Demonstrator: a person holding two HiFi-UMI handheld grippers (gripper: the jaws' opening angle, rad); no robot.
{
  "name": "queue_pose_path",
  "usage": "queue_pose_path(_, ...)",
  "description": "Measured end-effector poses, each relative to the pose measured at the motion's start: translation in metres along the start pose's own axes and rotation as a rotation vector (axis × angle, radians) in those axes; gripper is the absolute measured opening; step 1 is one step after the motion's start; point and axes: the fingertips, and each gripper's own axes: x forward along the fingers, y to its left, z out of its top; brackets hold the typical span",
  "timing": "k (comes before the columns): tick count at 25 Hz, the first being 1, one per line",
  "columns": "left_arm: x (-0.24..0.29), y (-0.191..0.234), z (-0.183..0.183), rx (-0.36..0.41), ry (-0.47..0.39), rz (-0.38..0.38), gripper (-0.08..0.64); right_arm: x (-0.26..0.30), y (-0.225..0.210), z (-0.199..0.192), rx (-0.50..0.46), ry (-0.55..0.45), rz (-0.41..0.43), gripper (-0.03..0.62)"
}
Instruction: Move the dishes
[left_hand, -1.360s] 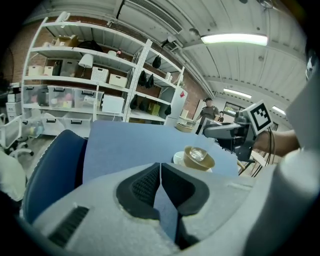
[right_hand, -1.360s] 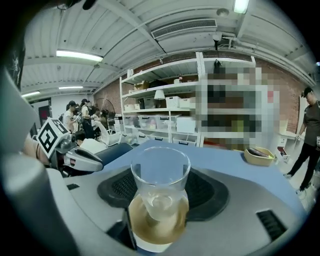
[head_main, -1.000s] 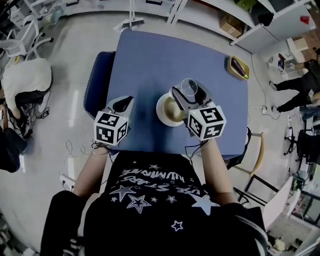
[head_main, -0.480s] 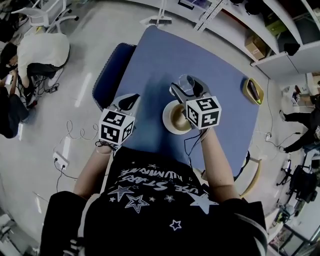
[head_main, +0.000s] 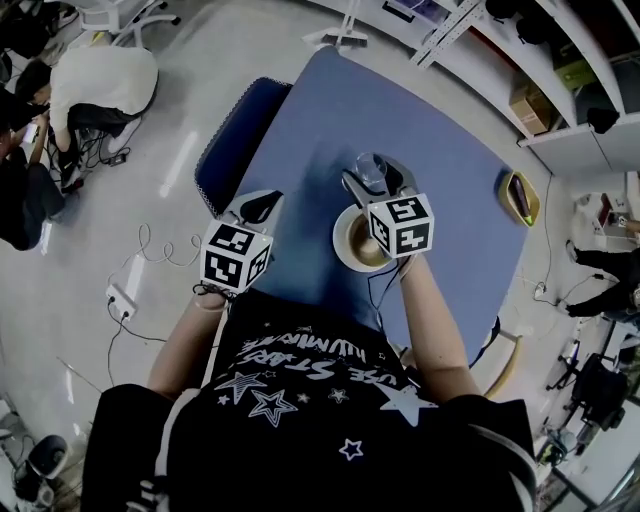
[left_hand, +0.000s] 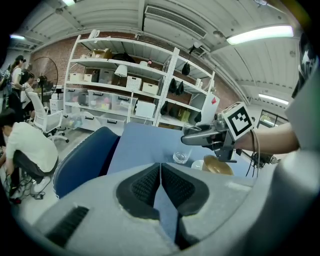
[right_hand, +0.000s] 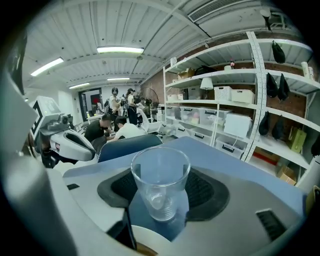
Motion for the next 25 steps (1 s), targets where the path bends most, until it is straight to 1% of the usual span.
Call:
queue_pose_path(7, -0.006, -0.004, -0.008, -0.006, 0.000, 0.008, 0.026, -0.004, 0.003, -0.005, 0.002, -0.006, -0.013, 0.282)
queue_pose_path(11, -0.009, -0.006, -0.008, 0.005, -0.001, 0.001, 0.025, -0.006, 0.009, -0.005, 0.002, 0.002, -0.006, 0.293)
queue_pose_path(15, -0.008, -0.012, -0.005, 0.032, -0.005, -0.007, 0.025, -0.020, 0.008, -0.013, 0.010, 0.000, -0.026, 0.293)
queue_pose_path(21, -0.007, -0.021, -0.001, 0.059, -0.009, -0.024, 0.025, -0.052, -0.005, -0.037, 0.068, 0.019, -0.071, 0.288)
queue_pose_path(23, -0.006, -0.025, 0.000, 0.066, -0.007, -0.025, 0.025, -0.062, -0.011, -0.049, 0.104, 0.040, -0.074, 0.258)
queue_pose_path(25, -0.006, -0.030, 0.001, 0.071, -0.001, -0.026, 0.025, -0.071, -0.014, -0.064, 0.145, 0.079, -0.058, 0.233)
